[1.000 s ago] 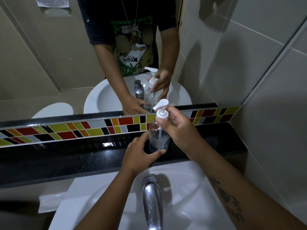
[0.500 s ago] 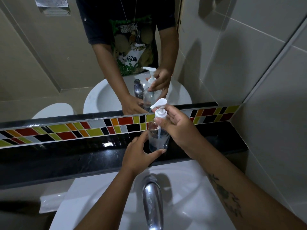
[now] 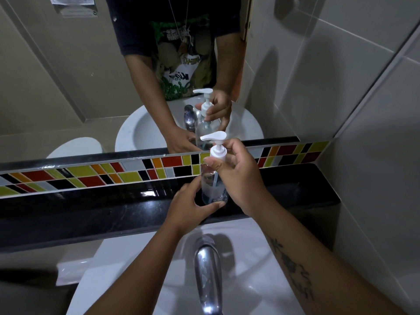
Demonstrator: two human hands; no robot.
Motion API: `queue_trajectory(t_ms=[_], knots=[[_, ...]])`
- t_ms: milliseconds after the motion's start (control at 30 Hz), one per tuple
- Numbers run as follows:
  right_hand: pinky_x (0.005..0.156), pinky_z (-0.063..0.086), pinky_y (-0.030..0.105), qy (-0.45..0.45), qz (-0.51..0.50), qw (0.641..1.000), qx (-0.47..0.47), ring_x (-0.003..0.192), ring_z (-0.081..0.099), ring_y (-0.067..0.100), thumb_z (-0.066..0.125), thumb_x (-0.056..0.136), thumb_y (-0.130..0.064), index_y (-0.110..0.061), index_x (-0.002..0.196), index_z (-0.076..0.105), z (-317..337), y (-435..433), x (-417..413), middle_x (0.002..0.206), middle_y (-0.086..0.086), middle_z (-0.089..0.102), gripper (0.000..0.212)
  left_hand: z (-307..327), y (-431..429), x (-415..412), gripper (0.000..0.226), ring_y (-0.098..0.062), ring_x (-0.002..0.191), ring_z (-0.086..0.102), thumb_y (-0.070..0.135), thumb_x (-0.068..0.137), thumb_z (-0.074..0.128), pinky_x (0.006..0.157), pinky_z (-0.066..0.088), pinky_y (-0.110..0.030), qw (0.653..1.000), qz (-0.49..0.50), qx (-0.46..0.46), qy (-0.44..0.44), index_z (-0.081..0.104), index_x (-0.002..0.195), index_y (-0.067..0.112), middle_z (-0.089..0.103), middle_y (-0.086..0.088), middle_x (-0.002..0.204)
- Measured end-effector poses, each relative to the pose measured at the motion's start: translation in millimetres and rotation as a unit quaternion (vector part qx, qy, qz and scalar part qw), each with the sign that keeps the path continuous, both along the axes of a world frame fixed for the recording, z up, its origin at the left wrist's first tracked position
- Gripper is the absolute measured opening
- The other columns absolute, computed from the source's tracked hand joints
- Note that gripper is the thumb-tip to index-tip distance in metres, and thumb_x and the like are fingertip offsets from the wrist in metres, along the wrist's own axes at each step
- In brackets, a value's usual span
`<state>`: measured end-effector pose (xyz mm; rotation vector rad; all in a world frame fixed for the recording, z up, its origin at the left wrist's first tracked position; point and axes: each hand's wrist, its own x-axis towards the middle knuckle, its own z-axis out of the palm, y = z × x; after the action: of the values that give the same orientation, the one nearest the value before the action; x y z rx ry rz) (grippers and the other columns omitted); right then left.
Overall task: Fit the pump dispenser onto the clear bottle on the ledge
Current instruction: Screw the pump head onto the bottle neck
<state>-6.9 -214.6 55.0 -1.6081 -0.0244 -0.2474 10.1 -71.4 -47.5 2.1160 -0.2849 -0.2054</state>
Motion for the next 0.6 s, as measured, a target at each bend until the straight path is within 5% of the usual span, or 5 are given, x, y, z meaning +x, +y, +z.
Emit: queue_trajectory(t_ms=[233, 367, 467, 600], knots=[[0.083, 0.056, 0.036, -0.022, -0.095, 0.995, -0.032, 0.101, 0.064, 0.012, 0.072, 0.084, -0.023, -0.02, 0.106, 0.056, -9, 21, -5, 0.108, 0.0, 0.067, 0.027, -3, 1, 1, 0.07, -0.027, 0.124, 0.066, 0.061, 0.074, 0.077, 0.102, 0.056, -0.055, 1.0, -0.01, -0.022, 0.006, 0.06, 0.137, 0.038, 0.071, 0.0, 0.132], [0.078, 0.054, 0.022, 0.014, 0.001, 0.999, 0.035, 0.106, 0.065, 0.016, 0.069, 0.088, -0.017, -0.026, 0.116, 0.059, -5, 5, -4, 0.114, 0.001, 0.069, 0.031, -2, 2, 0, 0.072, -0.022, 0.126, 0.064, 0.064, 0.073, 0.081, 0.105, 0.055, -0.052, 1.0, 0.0, -0.018, 0.004, 0.057, 0.138, 0.046, 0.069, 0.005, 0.135], [0.087, 0.051, 0.021, 0.029, 0.082, 0.996, -0.005, 0.111, 0.062, 0.005, 0.065, 0.091, -0.02, -0.028, 0.124, 0.057, 2, -11, -1, 0.118, -0.006, 0.068, 0.035, -4, 2, 1, 0.077, -0.02, 0.128, 0.064, 0.065, 0.071, 0.083, 0.107, 0.056, -0.05, 1.0, 0.003, -0.011, 0.002, 0.055, 0.141, 0.047, 0.069, 0.006, 0.137], [0.086, 0.051, 0.02, 0.017, 0.066, 0.997, -0.032, 0.107, 0.063, 0.004, 0.065, 0.09, -0.018, -0.033, 0.115, 0.059, 3, -11, 1, 0.111, -0.008, 0.069, 0.03, -6, 0, 0, 0.077, -0.019, 0.123, 0.065, 0.068, 0.067, 0.082, 0.103, 0.057, -0.049, 1.0, 0.022, -0.009, -0.011, 0.057, 0.136, 0.047, 0.071, 0.007, 0.131]])
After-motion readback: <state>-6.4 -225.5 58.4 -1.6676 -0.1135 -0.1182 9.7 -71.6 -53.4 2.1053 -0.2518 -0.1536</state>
